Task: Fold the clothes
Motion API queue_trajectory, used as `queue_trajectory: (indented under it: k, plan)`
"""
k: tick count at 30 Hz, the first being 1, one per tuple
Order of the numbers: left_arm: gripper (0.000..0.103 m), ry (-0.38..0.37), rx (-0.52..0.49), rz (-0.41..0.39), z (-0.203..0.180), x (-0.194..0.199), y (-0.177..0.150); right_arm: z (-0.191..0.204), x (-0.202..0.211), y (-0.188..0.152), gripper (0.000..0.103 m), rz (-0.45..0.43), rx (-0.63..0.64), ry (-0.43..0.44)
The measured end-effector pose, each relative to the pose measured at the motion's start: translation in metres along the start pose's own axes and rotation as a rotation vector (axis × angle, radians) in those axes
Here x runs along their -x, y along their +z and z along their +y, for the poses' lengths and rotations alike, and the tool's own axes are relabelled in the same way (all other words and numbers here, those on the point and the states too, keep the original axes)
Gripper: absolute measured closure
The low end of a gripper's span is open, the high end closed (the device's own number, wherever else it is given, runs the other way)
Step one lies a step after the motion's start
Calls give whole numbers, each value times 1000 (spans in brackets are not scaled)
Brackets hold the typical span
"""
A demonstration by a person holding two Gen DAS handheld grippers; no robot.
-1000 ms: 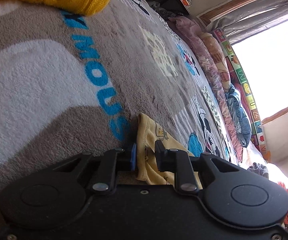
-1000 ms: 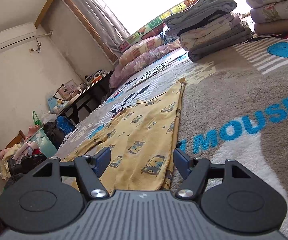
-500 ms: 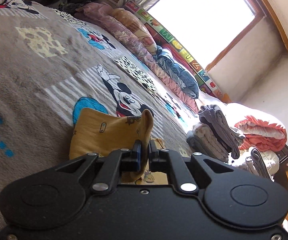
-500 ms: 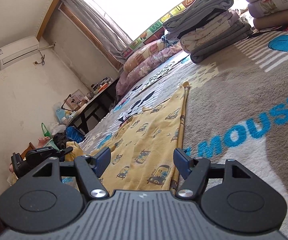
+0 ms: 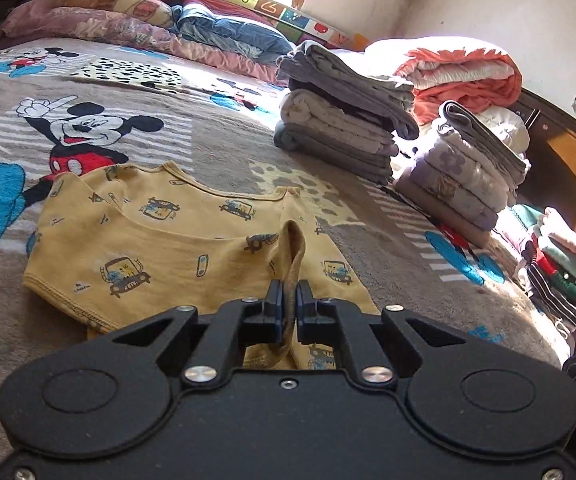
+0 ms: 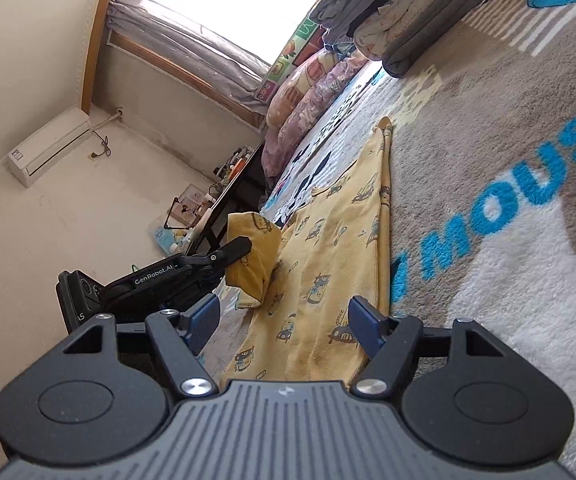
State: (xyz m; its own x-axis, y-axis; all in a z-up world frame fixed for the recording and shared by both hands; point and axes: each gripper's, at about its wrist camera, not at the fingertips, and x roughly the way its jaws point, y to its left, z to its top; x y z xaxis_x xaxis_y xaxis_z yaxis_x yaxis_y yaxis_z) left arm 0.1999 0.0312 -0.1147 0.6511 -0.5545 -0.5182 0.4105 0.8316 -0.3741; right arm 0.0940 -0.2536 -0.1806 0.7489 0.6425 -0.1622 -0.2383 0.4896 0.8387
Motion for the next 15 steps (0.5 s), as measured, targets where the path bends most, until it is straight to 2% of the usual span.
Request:
queue_trajectory:
  k: [1,2,3,5,9,12,15]
  plan:
    - [96,-8,-6,21,0,-2,-2,0,0,1,32,1,-1,2]
    - [87,-11,-11,24,1,1,-4,0,0,1,32,-1,-16,6]
    - [73,-13,-17,27,1,4,-5,-2,2,1,31,-4,-52,14]
    - [54,-34,8,-2,8,18,-3,-4,2,1,29,-3,-114,22]
    - [53,-72,117,-102,34,56,2,9,-1,4,28,12,-71,-27]
    - [50,-43,203,-142,54,74,-1,23,-11,9,29,27,-40,-62]
    - [47,-11,246,-163,67,86,-6,29,-24,15,30,35,-68,-90]
